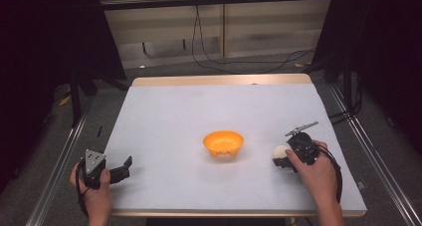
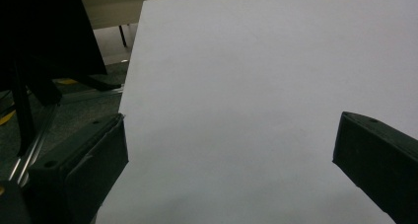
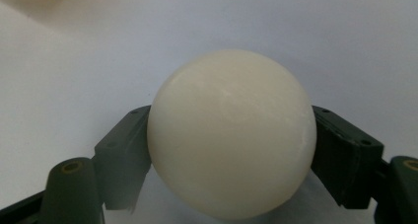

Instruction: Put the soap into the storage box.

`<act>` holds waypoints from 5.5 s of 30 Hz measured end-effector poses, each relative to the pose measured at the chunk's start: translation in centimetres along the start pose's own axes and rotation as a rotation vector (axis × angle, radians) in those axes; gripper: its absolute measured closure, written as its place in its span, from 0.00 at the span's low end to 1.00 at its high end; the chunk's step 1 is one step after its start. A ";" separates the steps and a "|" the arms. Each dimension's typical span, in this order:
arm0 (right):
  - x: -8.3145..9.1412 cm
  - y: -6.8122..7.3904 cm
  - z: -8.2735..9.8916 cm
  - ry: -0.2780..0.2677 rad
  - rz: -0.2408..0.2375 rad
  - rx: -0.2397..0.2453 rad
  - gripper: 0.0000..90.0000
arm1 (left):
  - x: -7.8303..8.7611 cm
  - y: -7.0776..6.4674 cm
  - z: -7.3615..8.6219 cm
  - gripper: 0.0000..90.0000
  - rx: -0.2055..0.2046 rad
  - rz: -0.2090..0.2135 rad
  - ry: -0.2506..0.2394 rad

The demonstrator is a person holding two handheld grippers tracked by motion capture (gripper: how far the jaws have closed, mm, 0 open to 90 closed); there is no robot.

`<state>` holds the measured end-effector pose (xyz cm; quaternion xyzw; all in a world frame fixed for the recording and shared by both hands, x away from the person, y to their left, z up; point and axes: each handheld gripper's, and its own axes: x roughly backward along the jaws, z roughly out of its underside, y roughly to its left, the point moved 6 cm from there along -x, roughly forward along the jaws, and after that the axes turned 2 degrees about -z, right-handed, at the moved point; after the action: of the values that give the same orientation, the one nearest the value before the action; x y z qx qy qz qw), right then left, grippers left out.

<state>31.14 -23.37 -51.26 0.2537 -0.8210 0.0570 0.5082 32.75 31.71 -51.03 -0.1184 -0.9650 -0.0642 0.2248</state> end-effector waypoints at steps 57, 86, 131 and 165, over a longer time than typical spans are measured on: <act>0.8 4.3 -5.1 -0.052 -0.064 0.109 0.27 | 0.0 -0.1 0.0 0.00 0.004 0.001 -0.006; 1.4 6.8 -8.8 -0.077 -0.095 0.157 0.27 | 0.0 0.0 0.0 0.00 0.001 0.003 -0.005; -1.8 11.6 -12.5 -0.032 -0.143 0.238 0.27 | 0.0 0.0 0.0 0.00 0.008 0.007 -0.006; -4.8 12.4 -13.0 0.035 -0.119 0.180 0.26 | 0.0 0.1 0.0 0.00 0.006 0.009 0.001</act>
<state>37.48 -6.32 -47.17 0.3456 -0.7871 0.1048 0.5000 32.74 31.81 -51.01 -0.1220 -0.9646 -0.0603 0.2258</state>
